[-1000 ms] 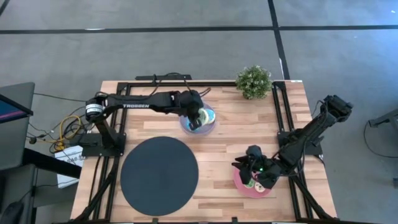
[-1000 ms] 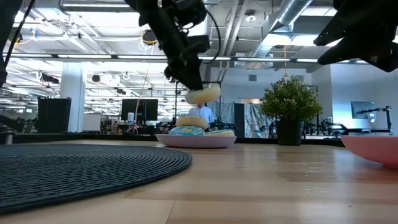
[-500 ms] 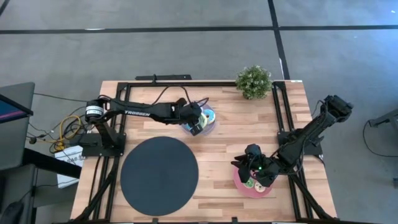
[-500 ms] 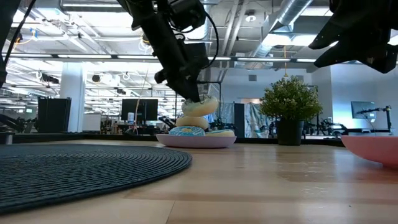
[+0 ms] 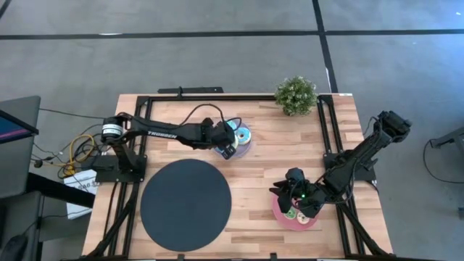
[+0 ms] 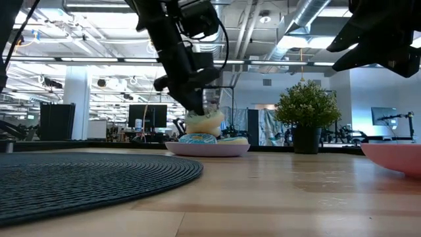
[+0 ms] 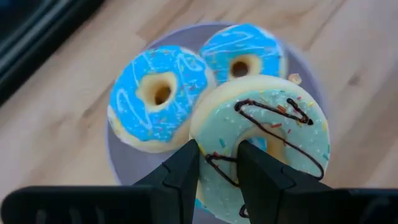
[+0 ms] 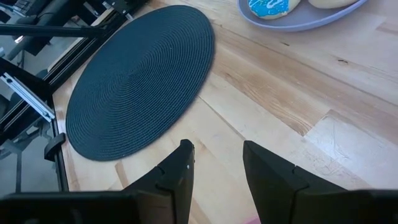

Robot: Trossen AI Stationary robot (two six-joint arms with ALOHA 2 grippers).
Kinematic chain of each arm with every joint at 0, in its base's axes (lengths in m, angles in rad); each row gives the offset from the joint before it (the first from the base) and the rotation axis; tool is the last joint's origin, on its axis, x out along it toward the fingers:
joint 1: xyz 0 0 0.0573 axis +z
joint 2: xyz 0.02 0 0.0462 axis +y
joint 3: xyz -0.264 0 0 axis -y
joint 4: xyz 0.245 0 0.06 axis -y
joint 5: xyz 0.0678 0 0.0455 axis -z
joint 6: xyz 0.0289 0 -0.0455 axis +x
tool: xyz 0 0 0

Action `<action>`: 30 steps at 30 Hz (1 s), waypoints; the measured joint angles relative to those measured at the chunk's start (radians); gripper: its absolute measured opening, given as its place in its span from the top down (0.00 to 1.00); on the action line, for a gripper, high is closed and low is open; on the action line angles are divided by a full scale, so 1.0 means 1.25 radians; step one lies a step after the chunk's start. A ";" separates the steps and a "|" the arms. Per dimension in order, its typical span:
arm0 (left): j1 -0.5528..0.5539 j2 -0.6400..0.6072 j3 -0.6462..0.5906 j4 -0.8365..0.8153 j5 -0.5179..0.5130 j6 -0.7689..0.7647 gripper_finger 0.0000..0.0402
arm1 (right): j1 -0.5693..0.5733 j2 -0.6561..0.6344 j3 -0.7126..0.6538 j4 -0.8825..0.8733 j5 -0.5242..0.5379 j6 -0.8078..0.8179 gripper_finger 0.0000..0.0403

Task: Pick & Place donuts
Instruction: Put the large light green donut on the purple plate

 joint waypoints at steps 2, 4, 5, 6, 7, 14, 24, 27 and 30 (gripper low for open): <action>-0.001 0.010 0.000 -0.001 -0.029 0.002 0.76 | 0.000 0.000 0.000 0.000 0.000 0.000 0.68; 0.001 0.028 0.001 0.027 -0.023 0.003 0.76 | 0.000 0.000 0.000 0.000 0.000 0.000 0.68; 0.003 0.035 0.001 0.025 -0.017 0.002 0.76 | 0.000 0.000 0.000 0.002 0.000 0.000 0.68; 0.004 0.044 0.001 0.024 -0.020 0.002 0.76 | 0.000 0.000 -0.001 0.006 0.000 0.000 0.68; 0.004 0.050 0.002 0.032 -0.019 0.002 0.76 | 0.001 -0.001 0.000 0.005 -0.001 0.000 0.68; 0.004 0.062 0.003 0.032 0.016 0.001 0.76 | 0.000 -0.001 0.000 0.025 -0.003 -0.034 0.68; 0.005 0.062 0.005 0.035 0.025 0.027 0.58 | 0.000 0.000 0.000 0.017 -0.002 -0.035 0.68; 0.005 0.062 0.005 0.035 0.023 0.027 0.52 | 0.000 0.000 0.000 0.017 -0.002 -0.037 0.68; 0.005 0.055 0.006 0.033 0.038 0.028 0.48 | 0.000 0.000 0.000 0.017 -0.002 -0.040 0.68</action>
